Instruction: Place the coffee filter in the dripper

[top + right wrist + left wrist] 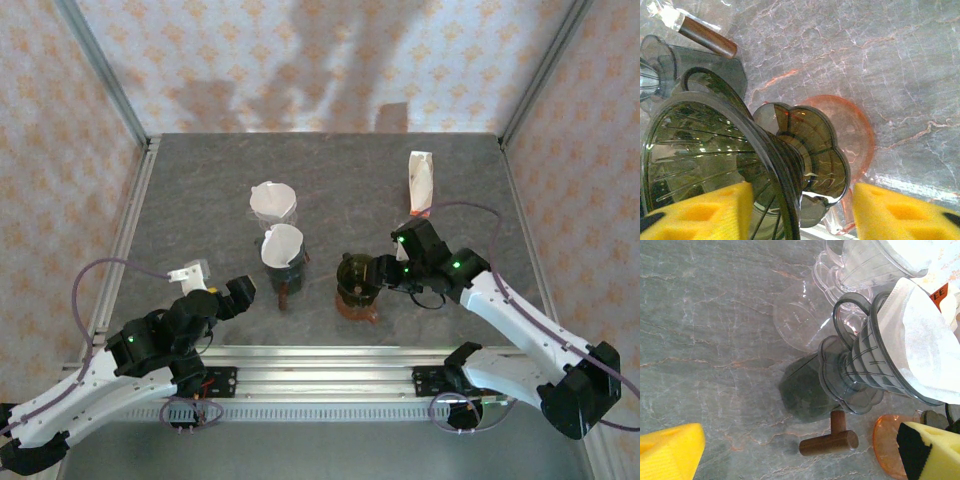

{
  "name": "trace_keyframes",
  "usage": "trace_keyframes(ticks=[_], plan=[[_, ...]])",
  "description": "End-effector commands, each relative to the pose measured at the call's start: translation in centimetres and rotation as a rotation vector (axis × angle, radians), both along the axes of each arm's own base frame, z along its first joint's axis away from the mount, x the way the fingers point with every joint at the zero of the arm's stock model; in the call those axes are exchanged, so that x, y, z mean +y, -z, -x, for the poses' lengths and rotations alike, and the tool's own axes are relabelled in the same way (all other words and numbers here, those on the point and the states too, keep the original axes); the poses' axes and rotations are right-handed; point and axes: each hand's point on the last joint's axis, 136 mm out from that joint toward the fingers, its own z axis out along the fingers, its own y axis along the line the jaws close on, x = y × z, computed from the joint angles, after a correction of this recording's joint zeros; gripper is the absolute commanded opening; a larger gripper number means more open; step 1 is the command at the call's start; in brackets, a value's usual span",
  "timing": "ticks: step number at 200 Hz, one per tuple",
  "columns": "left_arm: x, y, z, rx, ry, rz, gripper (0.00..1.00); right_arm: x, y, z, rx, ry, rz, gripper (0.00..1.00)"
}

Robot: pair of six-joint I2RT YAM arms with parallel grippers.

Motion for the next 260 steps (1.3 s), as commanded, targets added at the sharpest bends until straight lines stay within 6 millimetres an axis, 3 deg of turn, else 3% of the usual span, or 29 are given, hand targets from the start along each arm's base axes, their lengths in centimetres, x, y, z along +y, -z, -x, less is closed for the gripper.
trace_keyframes(ticks=[1,31,57,95,119,150,190,260], plan=[[1.0,0.3,-0.1,-0.009,-0.046,-0.015,1.00,-0.4,-0.5,-0.2,-0.032,0.006,0.023,0.62],[1.1,0.2,-0.1,-0.011,-0.047,-0.017,1.00,-1.5,-1.5,-1.0,-0.088,0.051,0.066,0.67],[1.2,0.1,-0.1,-0.014,-0.049,-0.021,1.00,-3.3,-3.4,-2.5,-0.197,0.109,0.141,0.70],[1.4,0.2,0.0,-0.015,-0.051,-0.019,1.00,-5.7,-6.5,-6.2,-0.356,0.204,0.228,0.71],[1.3,0.3,0.0,-0.016,-0.049,-0.016,1.00,-7.6,-6.9,-9.7,-0.392,0.298,0.260,0.70],[1.0,0.3,0.0,-0.012,-0.040,-0.012,1.00,-10.7,-6.2,-14.9,-0.393,0.435,0.290,0.59],[0.9,0.7,0.0,0.000,-0.031,-0.017,1.00,-13.0,-4.9,-20.4,-0.355,0.508,0.327,0.49],[0.8,0.4,-0.2,-0.002,-0.027,-0.042,1.00,-14.4,-1.5,-27.7,-0.269,0.582,0.254,0.43]])
